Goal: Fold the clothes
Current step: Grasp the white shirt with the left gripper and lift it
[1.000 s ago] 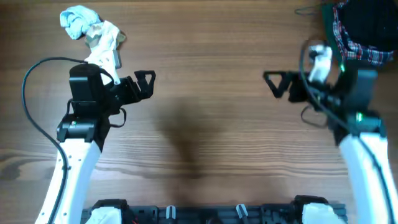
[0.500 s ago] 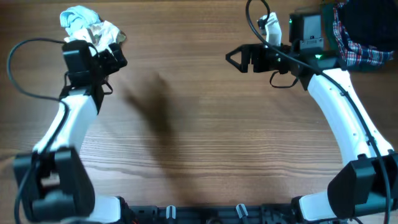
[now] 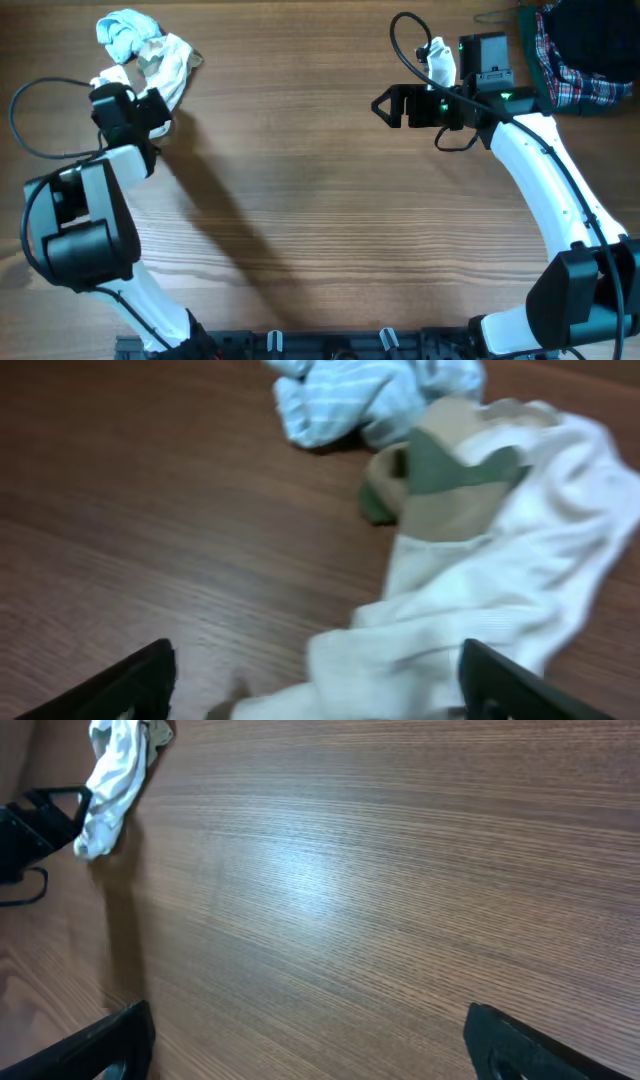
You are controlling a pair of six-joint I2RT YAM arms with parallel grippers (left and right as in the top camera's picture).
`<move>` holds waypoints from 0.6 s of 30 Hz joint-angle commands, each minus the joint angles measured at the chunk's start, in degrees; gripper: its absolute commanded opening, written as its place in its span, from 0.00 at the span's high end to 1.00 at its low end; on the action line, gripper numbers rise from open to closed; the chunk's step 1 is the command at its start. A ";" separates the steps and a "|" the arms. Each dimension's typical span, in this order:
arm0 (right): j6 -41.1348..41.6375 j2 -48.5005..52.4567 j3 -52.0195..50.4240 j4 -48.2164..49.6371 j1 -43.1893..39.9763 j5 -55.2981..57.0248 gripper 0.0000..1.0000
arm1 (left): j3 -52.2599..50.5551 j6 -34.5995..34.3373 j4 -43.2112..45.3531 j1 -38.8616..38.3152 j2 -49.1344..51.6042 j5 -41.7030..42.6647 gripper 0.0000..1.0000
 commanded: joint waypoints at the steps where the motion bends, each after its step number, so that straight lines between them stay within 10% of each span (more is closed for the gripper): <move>1: -0.98 0.61 -0.31 -0.26 0.24 0.98 0.01 | 0.61 1.29 1.11 0.44 3.48 1.90 0.16; 7: 0.96 0.61 -0.31 -2.82 0.24 0.81 0.01 | 4.68 1.27 -2.95 0.44 7.78 7.85 0.28; 10: 2.80 0.61 -0.31 -3.28 0.24 0.81 0.00 | 5.22 -1.20 -3.78 0.24 7.78 9.38 0.93; 18: 3.52 0.59 -0.31 -2.10 0.22 0.81 0.02 | 5.22 -8.07 -9.25 -11.56 -9.16 13.20 0.96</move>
